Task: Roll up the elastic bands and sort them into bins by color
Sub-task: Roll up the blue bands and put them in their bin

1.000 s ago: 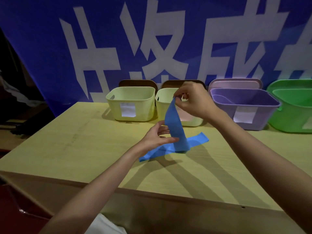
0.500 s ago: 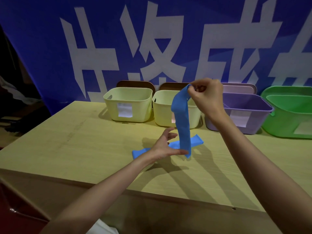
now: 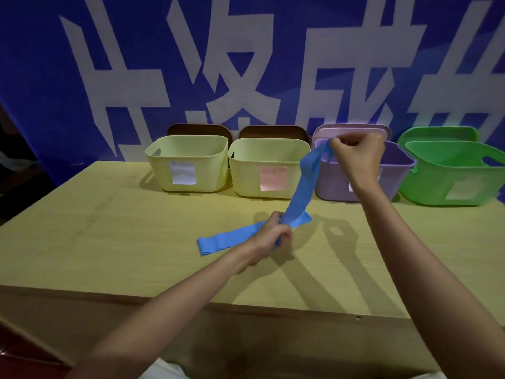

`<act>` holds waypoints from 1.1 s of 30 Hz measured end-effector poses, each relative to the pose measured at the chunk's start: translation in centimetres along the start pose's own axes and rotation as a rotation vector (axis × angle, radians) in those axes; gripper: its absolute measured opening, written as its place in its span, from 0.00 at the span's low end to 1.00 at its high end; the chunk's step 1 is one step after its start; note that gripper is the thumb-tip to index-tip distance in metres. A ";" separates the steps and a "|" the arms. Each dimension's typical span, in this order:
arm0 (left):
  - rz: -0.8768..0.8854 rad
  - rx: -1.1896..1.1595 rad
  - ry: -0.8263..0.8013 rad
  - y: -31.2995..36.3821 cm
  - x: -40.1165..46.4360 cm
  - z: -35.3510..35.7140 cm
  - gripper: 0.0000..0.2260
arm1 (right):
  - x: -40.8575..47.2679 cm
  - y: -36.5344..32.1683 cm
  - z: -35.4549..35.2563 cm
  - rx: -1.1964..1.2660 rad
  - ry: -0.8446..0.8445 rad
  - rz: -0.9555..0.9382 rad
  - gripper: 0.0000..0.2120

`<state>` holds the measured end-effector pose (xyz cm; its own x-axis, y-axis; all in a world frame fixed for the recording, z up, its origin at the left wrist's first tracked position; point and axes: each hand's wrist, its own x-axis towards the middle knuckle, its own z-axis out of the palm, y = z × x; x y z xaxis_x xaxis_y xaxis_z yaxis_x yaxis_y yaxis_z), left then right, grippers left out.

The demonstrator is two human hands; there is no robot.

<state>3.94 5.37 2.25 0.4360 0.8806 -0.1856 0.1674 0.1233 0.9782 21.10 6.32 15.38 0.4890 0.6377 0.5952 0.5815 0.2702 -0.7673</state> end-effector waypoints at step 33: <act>0.031 0.354 0.795 0.6 7.8 -15.0 0.13 | -15.3 7.0 -1.5 0.154 -0.869 0.546 0.01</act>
<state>-5.84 19.23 2.80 -0.2802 0.9557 0.0902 0.4885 0.0610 0.8704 18.64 -2.67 1.30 -0.0124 0.9847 -0.1736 0.3022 -0.1618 -0.9394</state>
